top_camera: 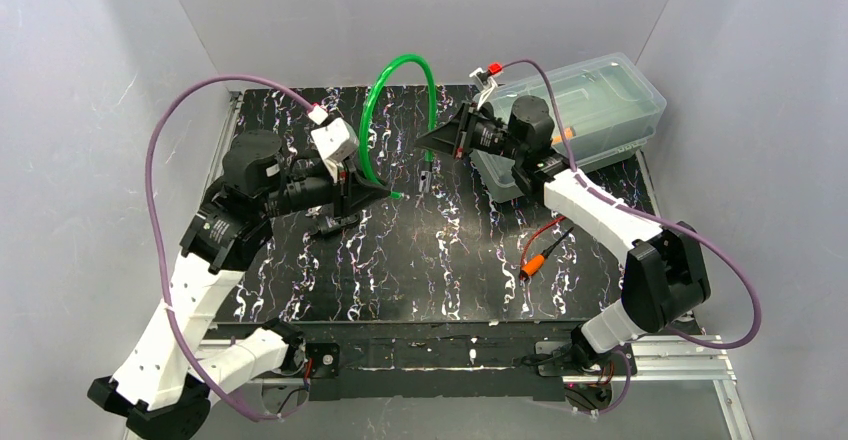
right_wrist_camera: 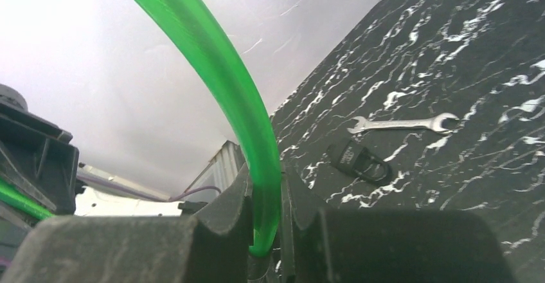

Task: Lock with the key
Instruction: Lock the lock.

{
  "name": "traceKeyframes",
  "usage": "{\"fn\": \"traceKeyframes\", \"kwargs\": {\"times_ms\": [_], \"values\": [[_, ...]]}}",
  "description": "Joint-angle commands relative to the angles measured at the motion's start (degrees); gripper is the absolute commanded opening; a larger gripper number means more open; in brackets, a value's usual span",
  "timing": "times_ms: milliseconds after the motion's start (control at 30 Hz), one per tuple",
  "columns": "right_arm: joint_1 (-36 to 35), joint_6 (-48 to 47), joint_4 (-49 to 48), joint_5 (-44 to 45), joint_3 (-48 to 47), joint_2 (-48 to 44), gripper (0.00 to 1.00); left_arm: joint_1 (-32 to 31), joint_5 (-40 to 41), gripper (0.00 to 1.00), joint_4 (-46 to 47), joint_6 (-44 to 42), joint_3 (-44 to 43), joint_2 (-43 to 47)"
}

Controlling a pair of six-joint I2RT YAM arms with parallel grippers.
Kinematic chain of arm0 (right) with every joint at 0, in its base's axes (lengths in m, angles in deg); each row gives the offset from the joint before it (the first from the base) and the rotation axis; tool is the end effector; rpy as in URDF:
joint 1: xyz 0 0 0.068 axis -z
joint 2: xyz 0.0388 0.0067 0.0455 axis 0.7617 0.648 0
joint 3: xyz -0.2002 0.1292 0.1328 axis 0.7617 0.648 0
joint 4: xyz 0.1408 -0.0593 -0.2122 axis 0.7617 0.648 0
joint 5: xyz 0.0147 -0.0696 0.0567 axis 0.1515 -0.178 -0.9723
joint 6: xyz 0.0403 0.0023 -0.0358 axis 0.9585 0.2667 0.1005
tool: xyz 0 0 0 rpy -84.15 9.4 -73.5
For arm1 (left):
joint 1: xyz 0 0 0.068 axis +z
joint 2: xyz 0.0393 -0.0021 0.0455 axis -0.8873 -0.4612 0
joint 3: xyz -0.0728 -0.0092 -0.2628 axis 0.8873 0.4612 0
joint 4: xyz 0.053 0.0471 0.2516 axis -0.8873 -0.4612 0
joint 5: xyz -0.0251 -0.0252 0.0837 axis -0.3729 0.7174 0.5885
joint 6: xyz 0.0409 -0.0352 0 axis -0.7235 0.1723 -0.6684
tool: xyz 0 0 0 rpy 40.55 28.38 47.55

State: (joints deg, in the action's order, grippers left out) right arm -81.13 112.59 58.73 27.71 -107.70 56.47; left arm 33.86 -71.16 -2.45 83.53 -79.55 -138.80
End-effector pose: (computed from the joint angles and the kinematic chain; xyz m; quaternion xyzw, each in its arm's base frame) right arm 0.2937 0.2052 0.3613 -0.1628 0.6570 0.5999 0.4266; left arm 0.1432 -0.1028 0.4577 0.4033 0.6255 -0.3642 0.5599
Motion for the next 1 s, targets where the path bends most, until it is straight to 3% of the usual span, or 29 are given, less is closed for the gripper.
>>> {"fn": "traceKeyframes", "kwargs": {"times_ms": [0, 567, 967], "values": [[-1.50, 4.15, -10.83, -3.01, 0.42, -0.90, 0.01, -0.39, 3.85, 0.00, 1.87, -1.63, -3.65, -0.36], [-3.23, 4.25, -9.37, -2.11, 0.61, -1.61, 0.01, -2.35, 9.84, 0.00, 5.94, 1.36, -6.30, -6.17], [-3.29, 7.05, -10.46, -1.75, 0.69, -1.51, 0.01, -3.23, 9.86, 0.00, 5.93, 1.16, -4.57, -7.07]]}}
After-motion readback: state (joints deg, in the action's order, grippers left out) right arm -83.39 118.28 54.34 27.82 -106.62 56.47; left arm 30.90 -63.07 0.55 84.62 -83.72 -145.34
